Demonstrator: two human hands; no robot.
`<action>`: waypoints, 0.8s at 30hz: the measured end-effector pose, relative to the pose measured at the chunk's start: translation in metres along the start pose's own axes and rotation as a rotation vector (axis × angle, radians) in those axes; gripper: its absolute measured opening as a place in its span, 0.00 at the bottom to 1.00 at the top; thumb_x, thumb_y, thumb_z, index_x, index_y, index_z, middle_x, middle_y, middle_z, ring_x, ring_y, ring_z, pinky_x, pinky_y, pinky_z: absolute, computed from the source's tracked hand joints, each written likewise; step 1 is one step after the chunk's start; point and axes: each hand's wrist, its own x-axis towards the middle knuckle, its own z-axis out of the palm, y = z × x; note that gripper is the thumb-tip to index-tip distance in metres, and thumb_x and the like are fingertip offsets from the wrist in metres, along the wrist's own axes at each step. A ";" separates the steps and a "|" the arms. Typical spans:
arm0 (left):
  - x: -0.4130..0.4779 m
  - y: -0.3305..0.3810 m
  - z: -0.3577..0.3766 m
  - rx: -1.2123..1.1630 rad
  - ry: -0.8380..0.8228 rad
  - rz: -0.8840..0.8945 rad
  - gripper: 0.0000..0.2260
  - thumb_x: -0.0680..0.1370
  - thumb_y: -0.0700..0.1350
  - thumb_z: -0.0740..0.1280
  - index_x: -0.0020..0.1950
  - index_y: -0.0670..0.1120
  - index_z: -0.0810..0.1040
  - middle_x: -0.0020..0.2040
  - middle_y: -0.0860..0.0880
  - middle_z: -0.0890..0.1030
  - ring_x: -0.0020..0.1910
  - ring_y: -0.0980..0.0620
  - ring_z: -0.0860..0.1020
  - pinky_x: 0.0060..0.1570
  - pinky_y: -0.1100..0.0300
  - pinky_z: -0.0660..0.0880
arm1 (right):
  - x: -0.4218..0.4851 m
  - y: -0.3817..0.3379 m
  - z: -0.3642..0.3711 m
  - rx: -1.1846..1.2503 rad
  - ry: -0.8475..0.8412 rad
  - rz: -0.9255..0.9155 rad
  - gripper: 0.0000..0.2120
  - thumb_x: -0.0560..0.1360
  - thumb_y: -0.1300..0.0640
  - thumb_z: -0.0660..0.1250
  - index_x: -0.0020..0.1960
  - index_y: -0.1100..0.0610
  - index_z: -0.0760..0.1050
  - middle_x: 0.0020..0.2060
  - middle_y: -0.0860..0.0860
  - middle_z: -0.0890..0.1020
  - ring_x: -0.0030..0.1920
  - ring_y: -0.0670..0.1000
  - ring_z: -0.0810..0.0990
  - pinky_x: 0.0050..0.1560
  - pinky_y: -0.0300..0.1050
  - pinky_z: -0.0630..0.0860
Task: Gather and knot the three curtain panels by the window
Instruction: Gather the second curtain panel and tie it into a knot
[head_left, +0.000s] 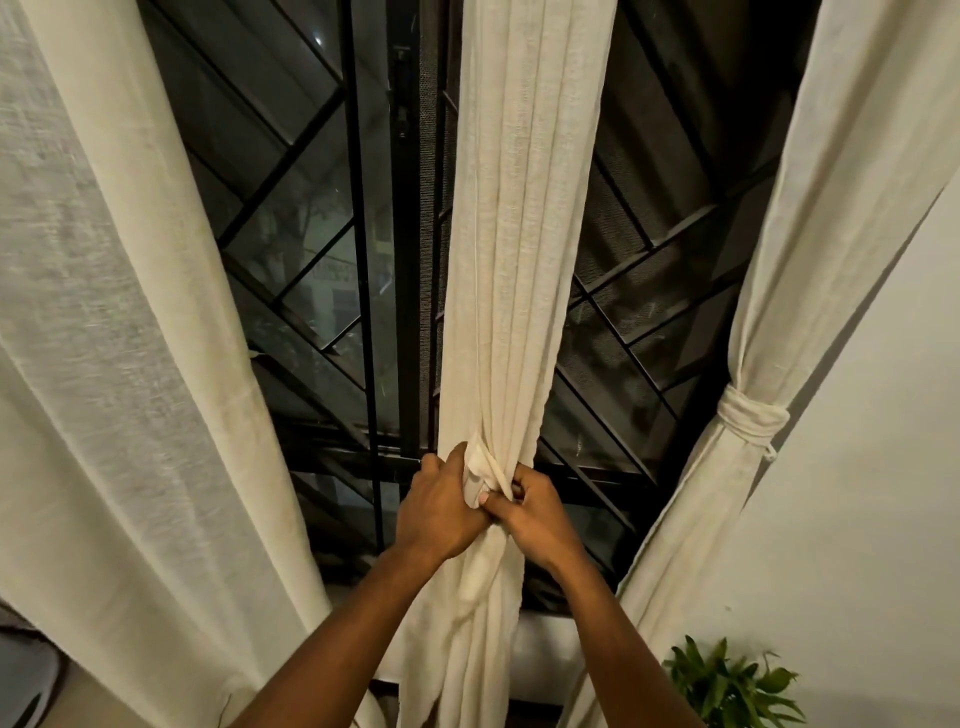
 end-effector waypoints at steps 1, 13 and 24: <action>0.001 0.000 0.001 0.053 -0.003 0.000 0.38 0.68 0.61 0.71 0.73 0.55 0.58 0.62 0.47 0.67 0.60 0.45 0.71 0.52 0.51 0.75 | 0.002 0.001 0.000 -0.020 -0.009 0.016 0.13 0.76 0.61 0.67 0.60 0.54 0.77 0.50 0.48 0.84 0.51 0.44 0.82 0.53 0.41 0.78; 0.024 -0.031 0.038 -0.600 -0.015 0.038 0.45 0.66 0.52 0.75 0.76 0.55 0.53 0.66 0.56 0.73 0.64 0.57 0.74 0.64 0.50 0.73 | 0.008 -0.002 -0.009 -0.070 -0.109 -0.007 0.11 0.80 0.59 0.61 0.57 0.45 0.73 0.55 0.47 0.81 0.55 0.45 0.80 0.55 0.43 0.77; 0.017 -0.018 0.024 -0.712 0.064 -0.116 0.18 0.73 0.48 0.69 0.63 0.50 0.73 0.56 0.54 0.77 0.55 0.55 0.76 0.54 0.63 0.72 | 0.015 -0.024 -0.069 -0.298 -0.064 -0.072 0.07 0.75 0.66 0.68 0.49 0.57 0.82 0.38 0.46 0.84 0.39 0.39 0.81 0.41 0.32 0.74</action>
